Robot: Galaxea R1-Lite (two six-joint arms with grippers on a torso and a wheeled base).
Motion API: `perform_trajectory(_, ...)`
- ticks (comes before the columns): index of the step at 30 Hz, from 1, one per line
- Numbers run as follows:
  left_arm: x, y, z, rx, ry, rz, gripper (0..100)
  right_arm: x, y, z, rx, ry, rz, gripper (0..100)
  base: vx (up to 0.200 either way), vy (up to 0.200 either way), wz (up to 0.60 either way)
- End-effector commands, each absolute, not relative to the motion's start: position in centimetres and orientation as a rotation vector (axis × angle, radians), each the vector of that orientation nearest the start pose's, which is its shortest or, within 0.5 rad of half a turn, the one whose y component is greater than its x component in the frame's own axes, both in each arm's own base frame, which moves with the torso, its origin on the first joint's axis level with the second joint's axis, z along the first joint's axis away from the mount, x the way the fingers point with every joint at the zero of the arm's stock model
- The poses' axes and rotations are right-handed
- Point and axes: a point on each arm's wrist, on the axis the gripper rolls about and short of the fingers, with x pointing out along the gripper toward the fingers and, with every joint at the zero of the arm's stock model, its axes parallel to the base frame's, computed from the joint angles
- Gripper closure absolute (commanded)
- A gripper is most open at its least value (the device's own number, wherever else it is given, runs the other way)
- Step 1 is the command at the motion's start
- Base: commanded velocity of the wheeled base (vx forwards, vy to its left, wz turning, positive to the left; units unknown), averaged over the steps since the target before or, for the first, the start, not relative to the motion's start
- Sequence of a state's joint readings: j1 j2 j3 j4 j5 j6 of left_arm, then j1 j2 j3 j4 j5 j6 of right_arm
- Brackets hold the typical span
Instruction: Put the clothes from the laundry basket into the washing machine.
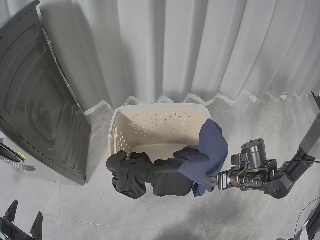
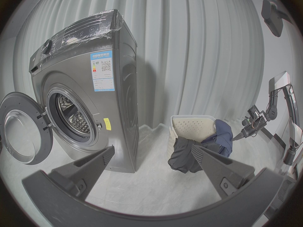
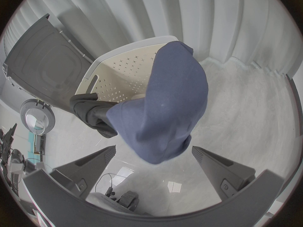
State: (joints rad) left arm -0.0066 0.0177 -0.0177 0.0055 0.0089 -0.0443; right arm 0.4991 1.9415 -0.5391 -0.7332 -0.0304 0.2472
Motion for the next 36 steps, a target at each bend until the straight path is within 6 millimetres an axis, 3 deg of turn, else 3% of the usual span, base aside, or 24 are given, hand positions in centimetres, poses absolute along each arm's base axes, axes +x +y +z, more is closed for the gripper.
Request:
perform_trajectory(1, -2.3, 0.0, 7.6, -0.044, 0.008, 0.003, 0, 28.3, 14.1, 3.6, 0.064, 0.706, 0.331, 0, 0.000, 0.000, 0.00)
perform_trajectory(5, -2.3, 0.0, 7.6, -0.044, 0.008, 0.003, 0, 29.3, 14.3, 2.9, 0.073, 0.683, 0.329, 0, 0.000, 0.000, 0.00)
perform_trajectory(6, -2.3, 0.0, 7.6, -0.044, 0.008, 0.003, 0, 29.3, 14.4, 3.0, 0.074, 0.676, 0.331, 100, 0.000, 0.000, 0.00)
perform_trajectory(11, -2.3, 0.0, 7.6, -0.044, 0.008, 0.003, 0, 28.8, 14.8, 3.5, 0.081, 0.649, 0.358, 100, 0.000, 0.000, 0.00)
perform_trajectory(19, -2.3, 0.0, 7.6, -0.044, 0.006, 0.003, 0, 26.3, 15.3, 7.2, 0.097, 0.560, 0.419, 100, 0.000, 0.000, 0.00)
perform_trajectory(28, -2.3, 0.0, 7.6, -0.044, 0.008, 0.003, 0, 21.1, 13.0, 14.0, 0.145, 0.352, 0.477, 100, 0.000, 0.000, 0.00)
perform_trajectory(36, -2.3, 0.0, 7.6, -0.043, 0.006, 0.003, 0, 17.7, 11.5, 18.1, 0.178, 0.182, 0.532, 100, 0.000, 0.000, 0.00)
